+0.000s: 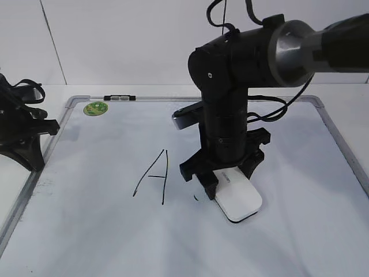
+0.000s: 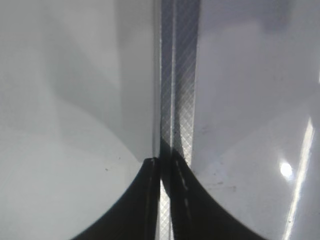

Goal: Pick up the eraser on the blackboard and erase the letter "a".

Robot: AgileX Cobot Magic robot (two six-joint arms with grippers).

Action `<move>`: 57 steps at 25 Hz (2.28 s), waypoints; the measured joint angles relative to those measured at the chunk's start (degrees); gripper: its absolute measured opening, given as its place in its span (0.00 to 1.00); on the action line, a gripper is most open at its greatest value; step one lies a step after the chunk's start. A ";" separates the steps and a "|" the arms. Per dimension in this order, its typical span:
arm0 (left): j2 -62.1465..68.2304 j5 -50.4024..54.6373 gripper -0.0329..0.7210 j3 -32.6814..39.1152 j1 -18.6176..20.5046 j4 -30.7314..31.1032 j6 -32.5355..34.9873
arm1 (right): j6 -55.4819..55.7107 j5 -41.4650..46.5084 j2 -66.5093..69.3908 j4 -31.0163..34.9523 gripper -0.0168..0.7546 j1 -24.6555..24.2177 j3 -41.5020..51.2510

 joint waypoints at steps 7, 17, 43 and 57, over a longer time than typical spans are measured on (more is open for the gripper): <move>0.00 0.00 0.09 0.00 0.00 0.00 0.00 | -0.23 0.00 0.12 0.10 0.75 2.14 -0.07; 0.00 -0.10 0.09 0.00 0.00 0.00 0.00 | -1.39 0.44 0.70 0.77 0.75 3.27 -0.63; 0.00 -0.10 0.10 0.00 0.00 0.00 0.00 | -5.18 0.85 1.56 5.75 0.75 5.04 -4.53; 0.00 -0.10 0.10 0.00 0.00 0.10 0.00 | 4.31 1.06 0.18 -10.60 0.75 5.12 -10.04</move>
